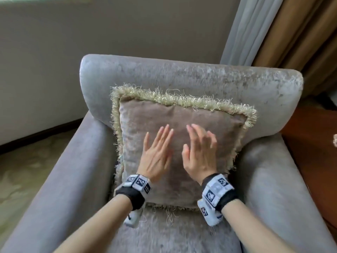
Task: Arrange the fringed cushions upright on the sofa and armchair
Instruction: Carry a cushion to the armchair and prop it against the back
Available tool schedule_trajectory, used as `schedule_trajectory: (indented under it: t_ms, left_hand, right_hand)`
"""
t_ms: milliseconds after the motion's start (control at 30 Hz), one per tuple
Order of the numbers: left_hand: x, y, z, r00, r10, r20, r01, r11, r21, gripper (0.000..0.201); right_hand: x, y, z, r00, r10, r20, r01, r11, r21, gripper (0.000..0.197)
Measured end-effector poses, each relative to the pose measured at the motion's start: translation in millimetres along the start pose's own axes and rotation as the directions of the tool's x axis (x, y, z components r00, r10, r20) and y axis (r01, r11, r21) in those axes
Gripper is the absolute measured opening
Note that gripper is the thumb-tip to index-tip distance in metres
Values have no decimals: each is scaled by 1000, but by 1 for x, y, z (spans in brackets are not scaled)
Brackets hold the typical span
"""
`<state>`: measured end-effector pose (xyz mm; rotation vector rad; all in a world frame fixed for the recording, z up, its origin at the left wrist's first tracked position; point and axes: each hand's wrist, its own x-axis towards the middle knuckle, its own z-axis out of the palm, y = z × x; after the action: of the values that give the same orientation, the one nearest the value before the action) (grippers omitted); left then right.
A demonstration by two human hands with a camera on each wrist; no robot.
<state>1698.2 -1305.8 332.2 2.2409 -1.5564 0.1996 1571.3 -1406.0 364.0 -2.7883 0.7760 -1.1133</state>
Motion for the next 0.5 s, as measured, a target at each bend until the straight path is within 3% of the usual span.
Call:
schedule_trajectory:
  t_ms: [67,133,200,233,300,333,367,400,433,467,500]
  left_hand:
    - [-13,1,26,997,58,53,-60,998,34,61]
    - [-20,-29,43,998,-28,48,23,995,100,58]
    - [-38,-84,58,966,-257,-1,252,948,195,56]
    - [-47,-114,58,913,-407,-16,401,892,208,57]
    - [-69,-155,48,759,-651,-16,642,744,185,61]
    - [-78,-160,42,750,-661,-26,652,732,200,63]
    - [-82,-155,39,794,-608,-31,599,772,213,63]
    - [-81,-139,38,866,-499,-24,493,845,206,61]
    - [-74,-113,37,922,-387,-3,380,905,193,60]
    - [-67,-83,35,960,-279,4,275,947,167,59]
    - [-63,-52,36,985,-173,2,171,976,131,61]
  right_hand:
    - [-20,-6,30,982,-74,173,92,991,-101,65]
    - [-35,29,52,966,36,255,22,975,-223,66]
    - [-53,80,58,937,176,300,-62,933,-356,62]
    - [-63,106,56,917,275,290,-143,903,-404,62]
    - [-82,145,42,791,579,197,-470,781,-411,65]
    - [-89,152,34,709,694,130,-609,694,-383,68]
    - [-93,150,29,678,730,89,-661,659,-359,69]
    - [-97,137,29,722,688,75,-632,700,-334,69]
    - [-96,116,31,816,572,82,-528,795,-297,69]
    - [-93,88,34,909,400,115,-362,897,-255,70]
    - [-95,55,42,966,204,156,-169,963,-211,73]
